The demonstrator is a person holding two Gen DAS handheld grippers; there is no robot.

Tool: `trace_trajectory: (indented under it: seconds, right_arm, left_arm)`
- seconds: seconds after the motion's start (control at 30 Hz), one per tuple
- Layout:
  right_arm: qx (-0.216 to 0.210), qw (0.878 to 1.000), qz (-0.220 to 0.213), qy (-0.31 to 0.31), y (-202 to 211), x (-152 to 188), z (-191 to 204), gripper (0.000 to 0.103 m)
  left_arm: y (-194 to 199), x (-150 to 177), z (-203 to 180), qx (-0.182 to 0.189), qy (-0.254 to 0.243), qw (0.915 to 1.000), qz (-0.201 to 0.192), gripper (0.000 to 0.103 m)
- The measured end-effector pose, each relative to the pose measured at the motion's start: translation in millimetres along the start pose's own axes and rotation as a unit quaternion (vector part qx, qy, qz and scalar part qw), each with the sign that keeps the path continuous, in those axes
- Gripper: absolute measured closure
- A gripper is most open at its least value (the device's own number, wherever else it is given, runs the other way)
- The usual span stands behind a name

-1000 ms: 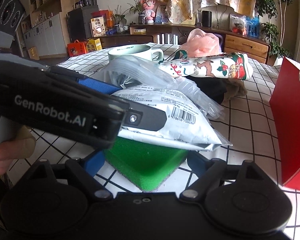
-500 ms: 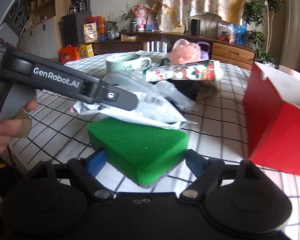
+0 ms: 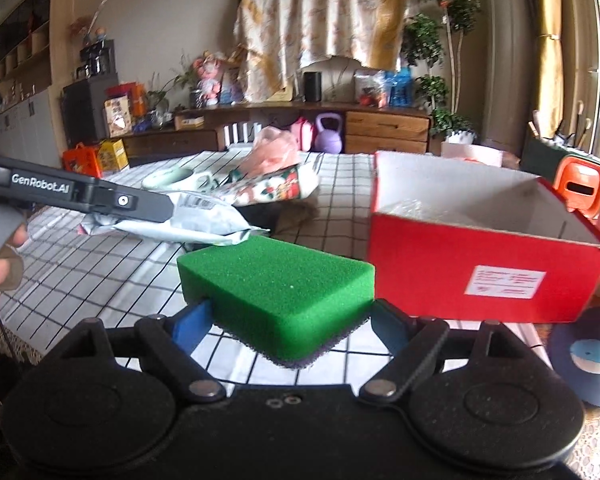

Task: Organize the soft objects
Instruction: 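Lower sponge and packet into the red box and open both tools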

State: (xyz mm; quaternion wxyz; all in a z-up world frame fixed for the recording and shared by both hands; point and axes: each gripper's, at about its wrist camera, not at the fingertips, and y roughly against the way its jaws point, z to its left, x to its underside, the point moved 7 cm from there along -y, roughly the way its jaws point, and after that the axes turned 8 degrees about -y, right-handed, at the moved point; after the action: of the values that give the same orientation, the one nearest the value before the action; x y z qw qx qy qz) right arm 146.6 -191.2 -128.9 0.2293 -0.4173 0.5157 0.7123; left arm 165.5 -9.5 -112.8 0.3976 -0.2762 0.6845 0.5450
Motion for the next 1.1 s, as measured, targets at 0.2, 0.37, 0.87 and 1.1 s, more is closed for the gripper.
trace_trajectory:
  seconds: [0.2,0.37,0.87,1.1]
  right_arm:
    - [0.019,0.999,-0.034,-0.012,17.9,-20.2,-22.3,0.018]
    - [0.045,0.997,-0.054,-0.022,23.2,-37.2,-43.5,0.018]
    - [0.115,0.988,-0.091,-0.056,24.1,-75.8,-120.4,0.018]
    - [0.143,0.984,-0.076,-0.070,9.3,-82.0,-155.1,0.018]
  left_arm:
    - [7.2,-24.2,-17.8,0.007,-0.007,0.9997,-0.024,0.037]
    - [0.2,-44.0,-28.7,0.001,-0.012,0.9993,-0.034,0.037]
    - [-44.3,-110.4,-71.8,0.012,-0.056,0.9966,-0.060,0.038]
    - [-87.7,-131.4,-90.0,0.017,-0.074,0.9960,-0.048,0.039]
